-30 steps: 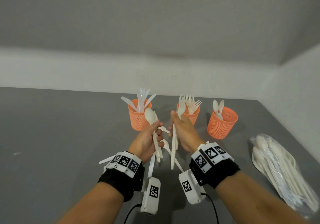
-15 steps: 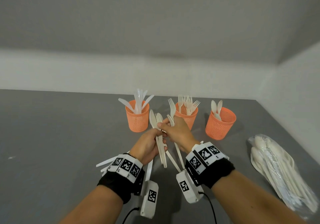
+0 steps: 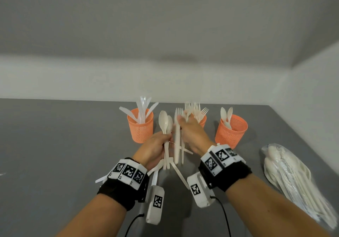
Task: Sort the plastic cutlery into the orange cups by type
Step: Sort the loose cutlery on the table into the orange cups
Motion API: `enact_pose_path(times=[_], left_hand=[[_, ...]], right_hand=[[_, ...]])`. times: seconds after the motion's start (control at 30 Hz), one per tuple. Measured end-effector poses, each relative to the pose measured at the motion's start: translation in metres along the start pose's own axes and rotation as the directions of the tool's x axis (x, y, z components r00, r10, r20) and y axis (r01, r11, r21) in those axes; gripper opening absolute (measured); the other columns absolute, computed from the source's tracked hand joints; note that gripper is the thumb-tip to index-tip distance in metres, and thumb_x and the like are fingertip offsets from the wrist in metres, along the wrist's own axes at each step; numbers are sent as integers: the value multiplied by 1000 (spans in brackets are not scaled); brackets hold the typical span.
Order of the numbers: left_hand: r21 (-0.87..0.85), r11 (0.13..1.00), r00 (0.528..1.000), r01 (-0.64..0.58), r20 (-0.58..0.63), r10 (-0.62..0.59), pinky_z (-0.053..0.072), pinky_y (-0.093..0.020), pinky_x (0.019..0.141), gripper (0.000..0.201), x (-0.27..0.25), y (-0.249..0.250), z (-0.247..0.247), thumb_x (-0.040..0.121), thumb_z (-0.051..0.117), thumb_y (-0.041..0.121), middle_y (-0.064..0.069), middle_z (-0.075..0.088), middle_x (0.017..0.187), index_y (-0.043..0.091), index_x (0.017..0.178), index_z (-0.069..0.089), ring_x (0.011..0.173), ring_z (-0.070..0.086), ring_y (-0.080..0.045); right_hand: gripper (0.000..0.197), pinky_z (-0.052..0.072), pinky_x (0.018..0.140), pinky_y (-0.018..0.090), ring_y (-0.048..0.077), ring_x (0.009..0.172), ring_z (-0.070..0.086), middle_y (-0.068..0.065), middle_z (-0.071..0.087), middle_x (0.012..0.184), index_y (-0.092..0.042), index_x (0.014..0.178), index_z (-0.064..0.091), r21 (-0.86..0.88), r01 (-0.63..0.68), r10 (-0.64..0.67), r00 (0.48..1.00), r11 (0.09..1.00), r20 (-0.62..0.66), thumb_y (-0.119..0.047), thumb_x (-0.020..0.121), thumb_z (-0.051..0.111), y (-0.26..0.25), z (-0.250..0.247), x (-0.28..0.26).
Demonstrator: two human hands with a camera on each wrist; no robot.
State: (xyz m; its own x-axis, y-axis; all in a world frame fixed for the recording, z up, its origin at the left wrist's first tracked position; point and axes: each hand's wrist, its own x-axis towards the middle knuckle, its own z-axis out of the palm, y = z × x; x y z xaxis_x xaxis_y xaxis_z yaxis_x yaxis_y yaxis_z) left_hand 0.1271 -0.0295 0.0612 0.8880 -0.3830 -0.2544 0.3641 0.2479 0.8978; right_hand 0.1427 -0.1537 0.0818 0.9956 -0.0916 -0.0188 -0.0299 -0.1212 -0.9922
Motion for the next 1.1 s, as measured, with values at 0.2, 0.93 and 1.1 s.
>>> enact_pose_path(times=[0.2,0.93,1.1], left_hand=[[-41,999,996,12,-90,-16,52,-28,59,27,5,-2,-14,96,38,2,-4,47,67,3,118,54,52,48,-11],[421,875,968,-240,29,251,51,-30,62,26,11,-3,30,86,44,-8,-12,60,75,2,106,58,62,58,-15],[426,886,979,-183,159,126,49,-19,54,23,-4,-17,42,87,58,2,-7,59,80,1,109,50,58,60,-9]], right_hand=[[17,55,64,19,11,65,61,2,57,77,-17,91,45,241,311,-178,874,919,-452,-21,102,32,-30,-52,57],[32,51,59,18,14,80,62,6,63,99,-18,109,51,-51,48,-41,990,998,132,-31,84,66,12,-7,-3],[12,57,67,28,18,74,69,11,65,84,-12,106,51,184,-43,18,990,982,139,-15,94,52,7,-24,-15]])
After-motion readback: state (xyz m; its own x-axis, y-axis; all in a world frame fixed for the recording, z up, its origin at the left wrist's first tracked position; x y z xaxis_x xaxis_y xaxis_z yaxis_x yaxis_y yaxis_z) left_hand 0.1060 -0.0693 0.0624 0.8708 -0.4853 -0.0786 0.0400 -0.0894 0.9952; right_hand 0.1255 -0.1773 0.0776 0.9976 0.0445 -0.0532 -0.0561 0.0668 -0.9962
